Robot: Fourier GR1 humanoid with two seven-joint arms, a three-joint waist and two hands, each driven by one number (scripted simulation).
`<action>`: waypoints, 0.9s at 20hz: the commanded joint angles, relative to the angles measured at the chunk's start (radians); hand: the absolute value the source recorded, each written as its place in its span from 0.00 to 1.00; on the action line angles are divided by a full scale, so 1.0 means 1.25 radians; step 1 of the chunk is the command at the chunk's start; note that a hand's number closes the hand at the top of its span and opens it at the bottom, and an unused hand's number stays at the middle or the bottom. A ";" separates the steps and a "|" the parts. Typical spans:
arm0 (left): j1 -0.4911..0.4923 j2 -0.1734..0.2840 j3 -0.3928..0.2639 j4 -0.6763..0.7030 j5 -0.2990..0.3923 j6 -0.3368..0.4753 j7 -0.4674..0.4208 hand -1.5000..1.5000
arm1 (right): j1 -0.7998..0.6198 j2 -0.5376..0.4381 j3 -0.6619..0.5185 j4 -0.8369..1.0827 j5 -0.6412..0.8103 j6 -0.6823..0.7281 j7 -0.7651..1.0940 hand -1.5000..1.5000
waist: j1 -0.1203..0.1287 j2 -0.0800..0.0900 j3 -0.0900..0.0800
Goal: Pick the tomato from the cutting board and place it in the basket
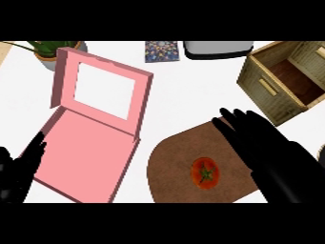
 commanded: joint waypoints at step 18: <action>-0.005 -0.064 -0.051 0.020 -0.018 -0.027 0.059 0.50 | -0.014 -0.024 -0.041 -0.239 -0.225 0.149 0.345 0.00 | 0.059 0.027 -0.006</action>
